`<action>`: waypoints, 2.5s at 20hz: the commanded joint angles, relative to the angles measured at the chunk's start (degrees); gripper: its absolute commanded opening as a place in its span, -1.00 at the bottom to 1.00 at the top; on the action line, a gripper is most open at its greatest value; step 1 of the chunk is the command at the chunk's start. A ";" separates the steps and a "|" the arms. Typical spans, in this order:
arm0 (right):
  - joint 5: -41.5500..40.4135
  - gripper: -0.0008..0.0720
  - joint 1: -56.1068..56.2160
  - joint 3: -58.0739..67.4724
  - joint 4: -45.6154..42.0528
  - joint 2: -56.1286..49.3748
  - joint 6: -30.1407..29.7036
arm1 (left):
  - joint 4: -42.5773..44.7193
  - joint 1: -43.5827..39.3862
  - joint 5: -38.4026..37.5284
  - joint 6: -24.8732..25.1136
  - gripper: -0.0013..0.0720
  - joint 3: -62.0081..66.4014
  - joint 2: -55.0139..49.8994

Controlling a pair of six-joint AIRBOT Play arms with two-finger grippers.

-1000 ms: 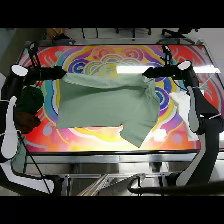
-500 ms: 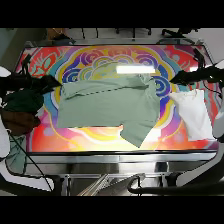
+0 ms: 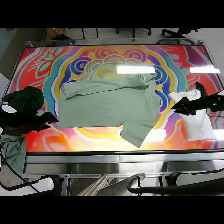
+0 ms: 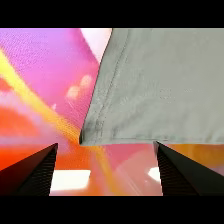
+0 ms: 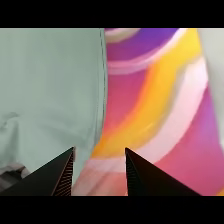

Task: Fold the shirts.

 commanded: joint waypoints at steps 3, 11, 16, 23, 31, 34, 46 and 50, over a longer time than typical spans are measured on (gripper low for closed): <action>-7.06 0.04 5.64 -10.32 1.46 0.55 -1.79 | -4.20 -5.01 12.09 3.54 0.86 -4.28 0.28; -11.58 0.05 13.38 -11.10 3.17 -4.09 -1.75 | -4.28 -7.67 10.93 3.52 -0.02 -0.35 -8.17; -12.17 0.02 13.68 -11.08 3.19 -5.86 -1.75 | -4.13 -8.22 6.99 3.56 -0.93 4.66 -9.27; -8.52 -0.93 13.42 -6.80 4.74 -0.39 -4.22 | -4.28 -8.22 4.61 3.54 -0.94 6.38 -2.99; -6.88 -0.93 9.55 29.05 21.81 25.29 -12.00 | -19.30 -8.22 -6.84 2.95 -0.93 44.09 21.79; -14.80 -0.93 8.46 37.92 17.05 32.79 -14.88 | -18.47 -8.22 -4.39 2.36 -0.93 55.63 27.69; -9.44 -0.94 9.16 37.94 7.58 19.43 -4.11 | -5.79 -8.28 -3.80 1.92 -0.93 39.47 22.56; -12.74 -0.94 14.75 26.67 8.02 5.75 -4.33 | -5.53 -10.82 2.38 6.49 -0.93 30.88 9.66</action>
